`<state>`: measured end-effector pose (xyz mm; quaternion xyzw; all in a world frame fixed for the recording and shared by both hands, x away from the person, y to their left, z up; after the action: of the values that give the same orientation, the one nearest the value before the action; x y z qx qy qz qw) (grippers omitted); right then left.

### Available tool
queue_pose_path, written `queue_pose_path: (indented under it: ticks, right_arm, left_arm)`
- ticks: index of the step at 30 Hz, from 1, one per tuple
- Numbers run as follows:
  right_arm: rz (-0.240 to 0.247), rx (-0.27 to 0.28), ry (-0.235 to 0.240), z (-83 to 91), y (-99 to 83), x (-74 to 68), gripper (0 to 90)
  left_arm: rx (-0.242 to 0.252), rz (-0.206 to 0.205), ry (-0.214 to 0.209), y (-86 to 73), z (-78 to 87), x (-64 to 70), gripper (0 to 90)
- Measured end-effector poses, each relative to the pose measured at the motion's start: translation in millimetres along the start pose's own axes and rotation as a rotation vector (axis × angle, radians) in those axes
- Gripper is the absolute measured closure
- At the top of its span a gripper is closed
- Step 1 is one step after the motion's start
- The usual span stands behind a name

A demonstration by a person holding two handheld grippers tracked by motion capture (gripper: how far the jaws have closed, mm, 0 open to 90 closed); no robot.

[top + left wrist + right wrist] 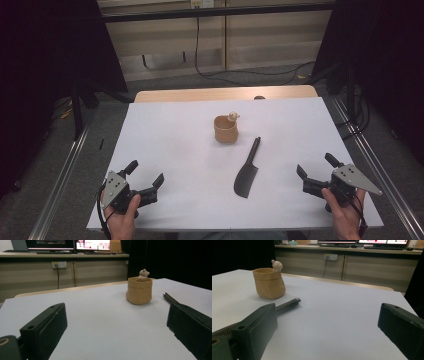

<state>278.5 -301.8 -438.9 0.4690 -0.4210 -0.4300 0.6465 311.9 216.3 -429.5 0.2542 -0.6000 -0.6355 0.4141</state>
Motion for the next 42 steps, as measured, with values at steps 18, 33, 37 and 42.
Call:
queue_pose_path:
  ticks: [18, 33, 37, 42]
  right_arm:
    - [-0.03, -0.02, 0.092, -5.6, -2.7, -7.0, 3.9]
    - [0.005, 0.017, 0.211, -13.0, 4.6, -24.0, 3.3]
    - [0.038, 0.02, 0.236, -20.4, 9.3, -30.3, 3.6]
    - [0.051, 0.023, 0.256, -26.8, 11.4, -34.8, 3.3]
  left_arm:
    - [-0.011, -0.008, -0.011, -0.9, 3.6, 4.2, 3.0]
    - [-0.045, -0.034, -0.04, -4.3, -2.4, 9.7, 2.9]
    - [-0.043, -0.042, -0.041, -3.7, -1.5, 9.3, 2.8]
    - [-0.03, -0.035, -0.046, -2.3, 0.8, 9.9, 2.7]
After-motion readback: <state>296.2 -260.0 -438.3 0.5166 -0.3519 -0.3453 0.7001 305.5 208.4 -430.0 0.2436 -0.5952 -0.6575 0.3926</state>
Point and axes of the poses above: each handheld gripper's, and its own axes: z roughly backward along the jaws, y roughly out of its top, x roughly to its right, the point moved 3 cm from there along -z, roughly forward along the jaws, and after that the axes turned 8 degrees about z, right-handed, at the moved point
